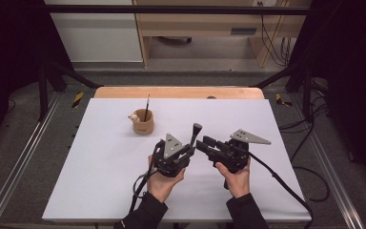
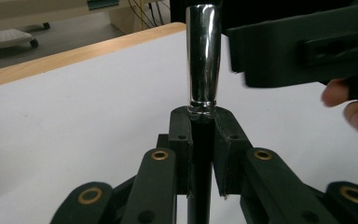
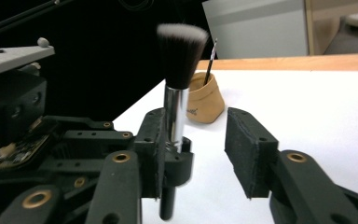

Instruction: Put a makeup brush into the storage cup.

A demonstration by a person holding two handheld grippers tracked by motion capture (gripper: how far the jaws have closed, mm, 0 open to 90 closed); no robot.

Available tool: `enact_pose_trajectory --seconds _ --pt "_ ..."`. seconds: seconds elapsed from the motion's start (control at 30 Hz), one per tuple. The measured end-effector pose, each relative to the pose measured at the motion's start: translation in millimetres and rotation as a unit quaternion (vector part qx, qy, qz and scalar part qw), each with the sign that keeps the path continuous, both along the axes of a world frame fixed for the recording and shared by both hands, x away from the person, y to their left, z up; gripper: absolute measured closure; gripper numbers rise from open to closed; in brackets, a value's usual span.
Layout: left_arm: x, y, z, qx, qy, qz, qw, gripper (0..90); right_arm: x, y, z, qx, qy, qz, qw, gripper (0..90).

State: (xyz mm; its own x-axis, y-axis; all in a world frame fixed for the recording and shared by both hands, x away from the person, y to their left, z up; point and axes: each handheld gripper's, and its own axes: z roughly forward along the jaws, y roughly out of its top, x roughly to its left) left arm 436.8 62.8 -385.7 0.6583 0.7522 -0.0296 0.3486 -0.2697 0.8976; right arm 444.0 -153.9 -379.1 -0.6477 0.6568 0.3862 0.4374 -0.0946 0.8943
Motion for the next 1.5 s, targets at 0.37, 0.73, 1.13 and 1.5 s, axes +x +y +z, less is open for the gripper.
enact_pose_trajectory --seconds 0.37,0.73,1.13,1.5 --pt "7.3 25.7 2.6 -0.014 -0.003 0.021 0.9997 78.8 -8.2 -12.6 8.0 -0.054 -0.044 -0.005 0.9976 37.1" --pt "13.8 51.9 14.2 -0.030 -0.014 0.031 0.9990 78.7 -14.6 -29.3 2.0 -0.110 -0.063 -0.034 0.9913 19.6" --pt "29.6 78.4 27.1 -0.029 -0.028 0.053 0.9978 78.7 -20.5 -48.0 -3.1 -0.149 -0.069 -0.055 0.9849 9.6" --pt "39.2 100.0 33.1 -0.022 -0.031 0.070 0.9968 78.7 -22.4 -64.6 -11.0 -0.154 -0.062 -0.068 0.9837 6.1"
